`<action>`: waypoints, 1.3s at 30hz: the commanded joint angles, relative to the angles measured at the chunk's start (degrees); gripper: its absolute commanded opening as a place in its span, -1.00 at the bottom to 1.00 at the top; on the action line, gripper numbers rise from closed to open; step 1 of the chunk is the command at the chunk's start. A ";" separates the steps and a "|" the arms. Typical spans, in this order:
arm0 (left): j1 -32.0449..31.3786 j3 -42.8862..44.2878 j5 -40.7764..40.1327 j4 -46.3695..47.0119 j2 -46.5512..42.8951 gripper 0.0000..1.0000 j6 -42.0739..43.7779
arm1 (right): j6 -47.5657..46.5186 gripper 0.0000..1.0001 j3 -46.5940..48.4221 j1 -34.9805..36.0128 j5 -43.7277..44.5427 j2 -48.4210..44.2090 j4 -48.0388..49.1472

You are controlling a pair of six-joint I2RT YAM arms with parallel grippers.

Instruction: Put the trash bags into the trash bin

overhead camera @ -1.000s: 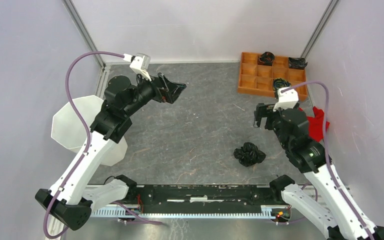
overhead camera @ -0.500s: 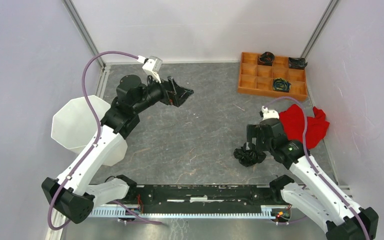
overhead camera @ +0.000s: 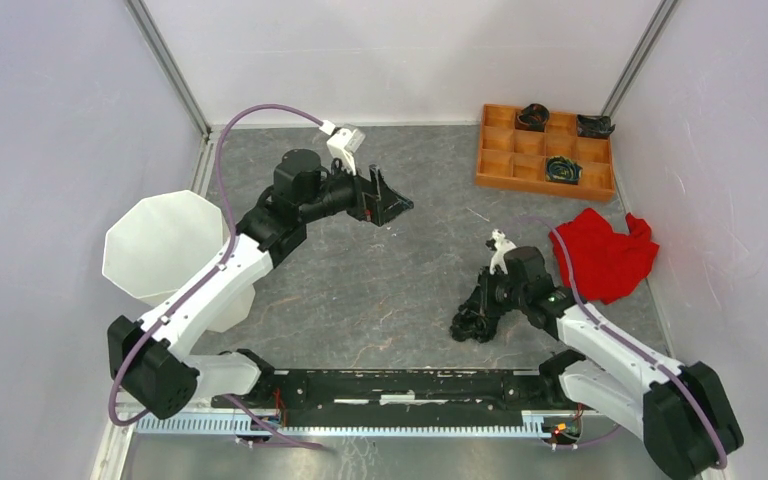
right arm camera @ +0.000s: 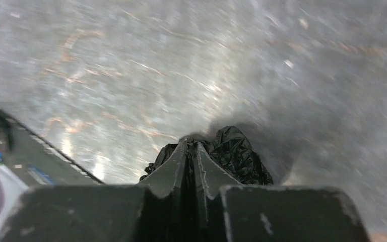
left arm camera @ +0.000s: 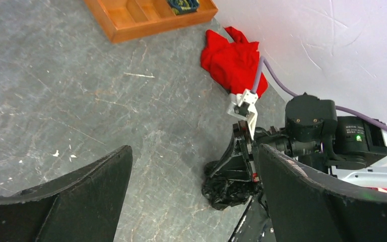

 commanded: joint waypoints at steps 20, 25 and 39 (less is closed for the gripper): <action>-0.73 3.28 5.43 -3.88 12.85 1.00 -5.86 | -5.91 0.42 11.63 0.98 -0.74 0.73 8.59; -2.24 3.32 7.37 -3.87 15.94 1.00 -7.00 | -14.20 0.54 15.18 0.99 10.49 -1.51 -4.47; -14.96 4.08 3.42 -7.30 31.30 0.79 -7.11 | -12.41 0.52 8.73 1.03 7.49 -10.47 -15.78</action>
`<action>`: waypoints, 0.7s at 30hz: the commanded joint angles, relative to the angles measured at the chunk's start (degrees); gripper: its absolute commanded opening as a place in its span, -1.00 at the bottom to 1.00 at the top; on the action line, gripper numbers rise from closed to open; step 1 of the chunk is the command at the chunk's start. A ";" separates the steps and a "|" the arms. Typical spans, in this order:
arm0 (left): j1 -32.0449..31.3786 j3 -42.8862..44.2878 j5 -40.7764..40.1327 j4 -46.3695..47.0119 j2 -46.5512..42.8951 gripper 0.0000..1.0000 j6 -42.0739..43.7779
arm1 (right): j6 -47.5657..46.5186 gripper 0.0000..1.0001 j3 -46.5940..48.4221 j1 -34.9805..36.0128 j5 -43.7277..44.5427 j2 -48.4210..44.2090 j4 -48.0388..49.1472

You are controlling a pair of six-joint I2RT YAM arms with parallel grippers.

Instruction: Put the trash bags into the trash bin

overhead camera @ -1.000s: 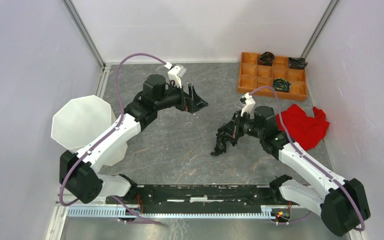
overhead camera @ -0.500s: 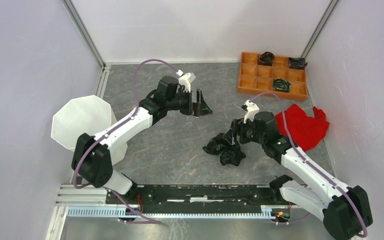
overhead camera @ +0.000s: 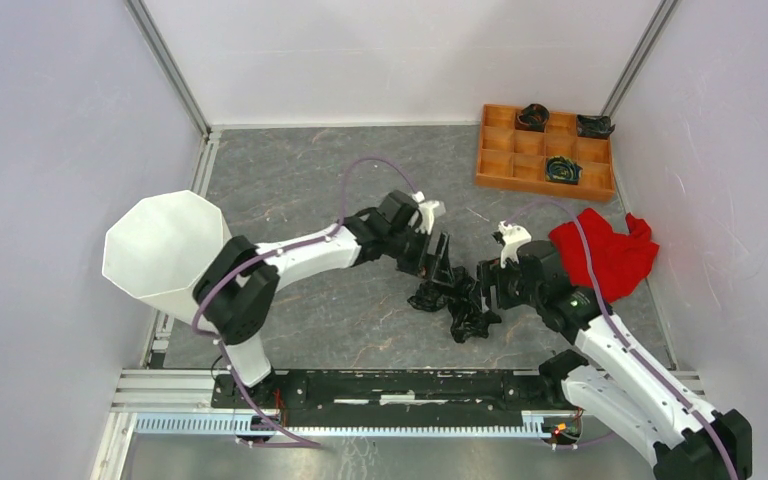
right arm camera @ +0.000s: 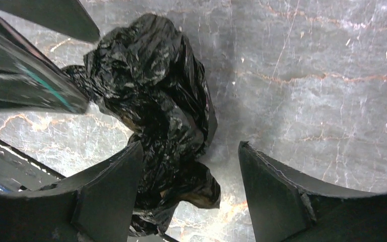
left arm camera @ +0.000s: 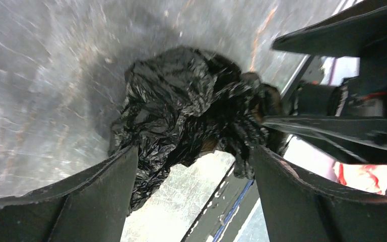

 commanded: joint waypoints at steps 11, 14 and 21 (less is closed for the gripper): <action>-3.68 2.52 -4.52 -2.06 7.39 -0.04 -2.63 | 3.49 0.78 -6.51 0.09 -6.48 -6.43 -6.05; -3.60 2.44 -6.86 -2.23 5.03 -0.44 -1.79 | 4.46 0.78 -8.38 0.08 -7.06 -7.22 -4.38; -2.98 1.93 -12.74 -1.43 -4.32 -0.89 2.30 | 8.82 0.63 -14.59 0.05 -10.67 -5.13 8.05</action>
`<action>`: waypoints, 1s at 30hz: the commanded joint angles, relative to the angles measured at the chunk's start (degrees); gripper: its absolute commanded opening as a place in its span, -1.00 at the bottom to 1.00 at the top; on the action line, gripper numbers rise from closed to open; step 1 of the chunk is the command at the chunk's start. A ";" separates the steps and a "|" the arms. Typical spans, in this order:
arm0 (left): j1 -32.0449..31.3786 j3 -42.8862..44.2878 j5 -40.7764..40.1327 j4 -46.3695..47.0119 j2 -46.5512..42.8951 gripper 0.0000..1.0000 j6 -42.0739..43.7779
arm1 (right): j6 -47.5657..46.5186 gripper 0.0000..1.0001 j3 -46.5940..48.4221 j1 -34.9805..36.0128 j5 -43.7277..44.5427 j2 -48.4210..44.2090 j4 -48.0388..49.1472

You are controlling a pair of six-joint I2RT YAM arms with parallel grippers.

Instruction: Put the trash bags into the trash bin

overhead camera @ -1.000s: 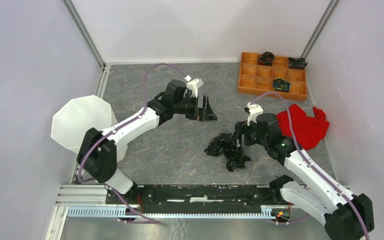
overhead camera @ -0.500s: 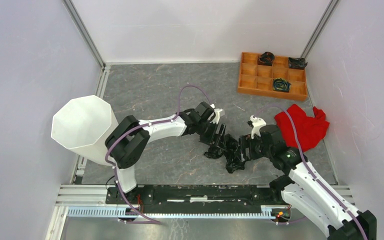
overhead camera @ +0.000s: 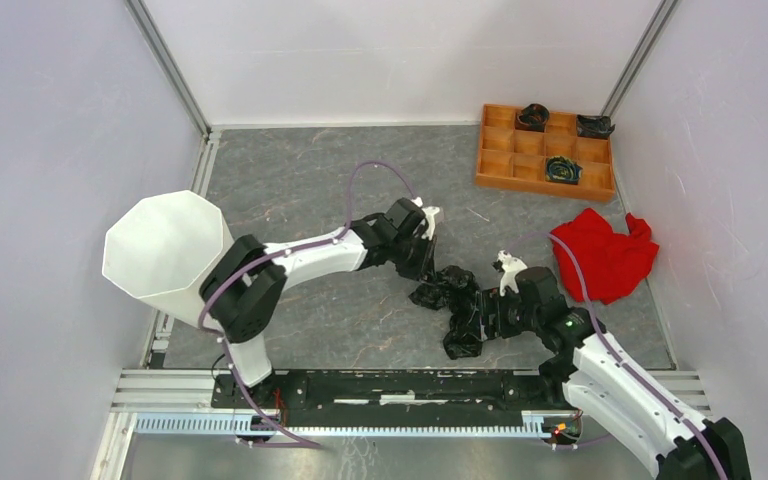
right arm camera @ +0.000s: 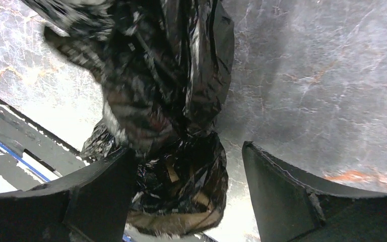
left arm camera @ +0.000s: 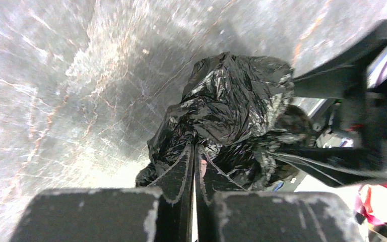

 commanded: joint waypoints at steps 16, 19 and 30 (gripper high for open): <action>0.48 -5.28 -24.18 6.55 -30.96 -0.81 10.65 | -4.64 -0.97 10.61 0.10 7.14 4.85 3.91; 0.48 -2.82 -16.31 4.81 -25.30 0.04 9.35 | -6.49 -0.99 10.63 0.04 1.78 4.29 7.11; 1.12 2.13 -3.07 4.41 -6.80 1.00 2.68 | -9.90 -0.99 9.97 0.47 -7.19 5.90 12.47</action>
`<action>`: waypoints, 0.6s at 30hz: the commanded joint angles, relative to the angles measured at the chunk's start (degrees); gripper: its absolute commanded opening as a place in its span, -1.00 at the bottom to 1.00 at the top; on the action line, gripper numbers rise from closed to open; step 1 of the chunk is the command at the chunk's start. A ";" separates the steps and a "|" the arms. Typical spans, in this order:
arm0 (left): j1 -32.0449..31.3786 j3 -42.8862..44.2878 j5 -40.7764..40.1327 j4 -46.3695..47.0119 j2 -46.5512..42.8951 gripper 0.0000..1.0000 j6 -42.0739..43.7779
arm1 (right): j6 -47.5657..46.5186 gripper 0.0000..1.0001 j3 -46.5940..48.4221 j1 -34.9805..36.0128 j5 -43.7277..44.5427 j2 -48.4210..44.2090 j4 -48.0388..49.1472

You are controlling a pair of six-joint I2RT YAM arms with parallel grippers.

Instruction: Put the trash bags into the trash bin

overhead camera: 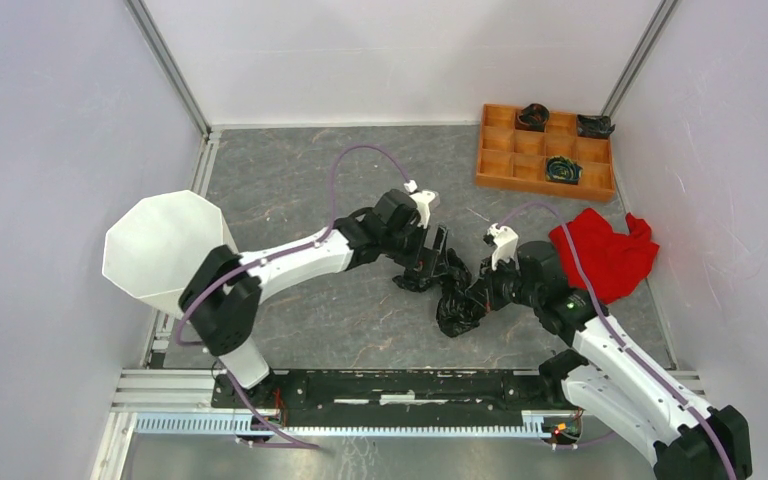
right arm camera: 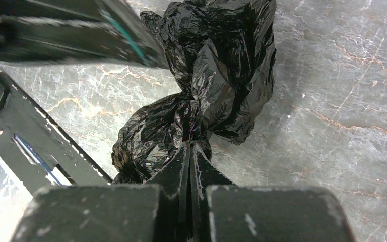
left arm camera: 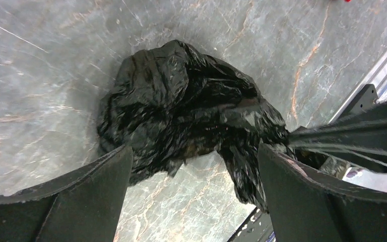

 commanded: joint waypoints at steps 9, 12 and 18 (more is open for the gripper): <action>2.08 8.53 7.60 0.82 13.90 1.00 -5.31 | -1.87 -0.99 -2.64 1.05 -6.37 -0.30 6.38; 2.06 8.34 5.96 0.27 14.70 1.00 -5.51 | -2.51 -0.99 -3.26 1.30 -6.78 -0.24 6.05; 2.09 8.64 2.67 -0.92 15.55 0.87 -4.88 | -2.92 -0.99 -4.32 1.63 -6.82 -0.36 6.08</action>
